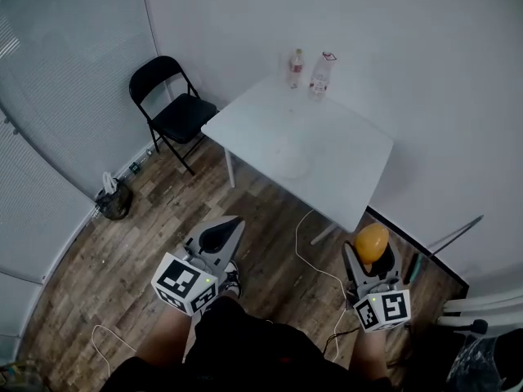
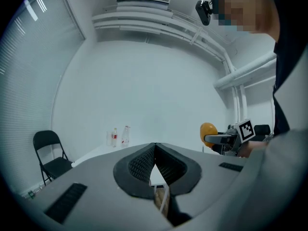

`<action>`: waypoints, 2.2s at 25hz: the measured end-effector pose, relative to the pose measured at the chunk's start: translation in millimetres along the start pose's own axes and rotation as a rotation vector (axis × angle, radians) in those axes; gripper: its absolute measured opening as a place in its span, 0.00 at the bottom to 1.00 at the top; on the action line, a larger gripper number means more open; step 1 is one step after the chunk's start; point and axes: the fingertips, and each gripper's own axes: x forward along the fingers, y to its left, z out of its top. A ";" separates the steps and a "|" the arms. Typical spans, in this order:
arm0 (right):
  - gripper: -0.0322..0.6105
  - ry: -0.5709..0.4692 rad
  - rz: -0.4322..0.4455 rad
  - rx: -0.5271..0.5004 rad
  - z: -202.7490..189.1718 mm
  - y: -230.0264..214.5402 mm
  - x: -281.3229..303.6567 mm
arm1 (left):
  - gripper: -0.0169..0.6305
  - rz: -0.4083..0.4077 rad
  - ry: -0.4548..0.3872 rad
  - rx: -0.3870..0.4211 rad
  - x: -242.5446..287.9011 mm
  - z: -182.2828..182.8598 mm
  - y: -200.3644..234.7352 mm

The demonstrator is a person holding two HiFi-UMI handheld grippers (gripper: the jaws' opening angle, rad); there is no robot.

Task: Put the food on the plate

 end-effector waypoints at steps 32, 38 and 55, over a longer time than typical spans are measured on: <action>0.62 0.448 0.038 0.017 -187.4 -25.3 379.4 | 0.06 -0.003 0.153 -0.143 138.3 -40.8 255.7; 0.62 0.595 0.109 -0.018 -273.4 -55.0 427.6 | 0.06 0.068 0.183 -0.172 147.2 -50.0 253.7; 0.62 0.813 0.141 -0.097 -363.4 -61.1 449.9 | 0.06 0.185 0.246 -0.224 147.6 -82.4 244.6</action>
